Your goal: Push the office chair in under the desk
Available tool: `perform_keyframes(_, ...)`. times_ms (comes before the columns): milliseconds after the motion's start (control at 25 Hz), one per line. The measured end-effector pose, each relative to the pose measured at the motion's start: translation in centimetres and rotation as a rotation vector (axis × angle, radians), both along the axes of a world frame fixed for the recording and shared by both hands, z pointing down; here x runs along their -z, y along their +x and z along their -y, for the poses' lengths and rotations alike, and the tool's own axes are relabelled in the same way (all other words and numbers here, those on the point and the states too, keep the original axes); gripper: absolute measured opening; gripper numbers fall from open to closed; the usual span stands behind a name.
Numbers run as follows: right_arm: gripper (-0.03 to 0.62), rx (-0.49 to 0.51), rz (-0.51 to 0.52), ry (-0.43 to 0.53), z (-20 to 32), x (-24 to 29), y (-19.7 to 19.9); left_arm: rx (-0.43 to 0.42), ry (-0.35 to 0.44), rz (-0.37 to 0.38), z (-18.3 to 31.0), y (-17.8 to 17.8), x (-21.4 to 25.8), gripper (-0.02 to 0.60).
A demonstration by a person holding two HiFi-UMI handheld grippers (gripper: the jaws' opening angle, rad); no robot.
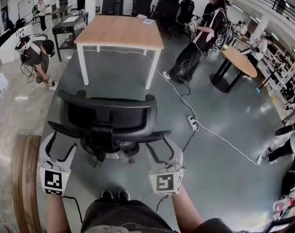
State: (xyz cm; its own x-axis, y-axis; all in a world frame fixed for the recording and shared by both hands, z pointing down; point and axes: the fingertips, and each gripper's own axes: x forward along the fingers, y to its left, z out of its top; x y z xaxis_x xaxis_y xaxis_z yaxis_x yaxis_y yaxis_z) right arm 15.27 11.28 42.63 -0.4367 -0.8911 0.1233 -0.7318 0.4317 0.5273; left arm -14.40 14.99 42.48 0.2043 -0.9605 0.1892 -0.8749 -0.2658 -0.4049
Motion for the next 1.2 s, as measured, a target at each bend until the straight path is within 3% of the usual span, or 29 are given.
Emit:
perform_keyframes(160, 0.259, -0.029, -0.079, 0.010, 0.6, -0.7, 0.0, -0.015, -0.033, 0.142, 0.8, -0.5, -1.5, 0.410)
perform_keyframes(360, 0.268, -0.081, -0.131, -0.004, 1.7, -2.0, 0.6, -0.061, -0.079, 0.238, 2.0, -0.7, -2.8, 0.477)
perform_keyframes(600, 0.272, -0.101, -0.199, 0.003, 2.0, -2.6, 0.8, -0.056, -0.122, 0.339, 3.4, -1.3, -3.5, 0.475)
perform_keyframes(800, 0.272, -0.114, -0.303, 0.015, 2.3, -3.2, 0.8, -0.041, -0.155, 0.427, 4.9, -2.0, -4.3, 0.423)
perform_keyframes(1200, 0.272, -0.146, -0.350, 0.029, 3.1, -2.6, 0.4, -0.070, -0.154, 0.428, 6.3, -1.4, -4.2, 0.388)
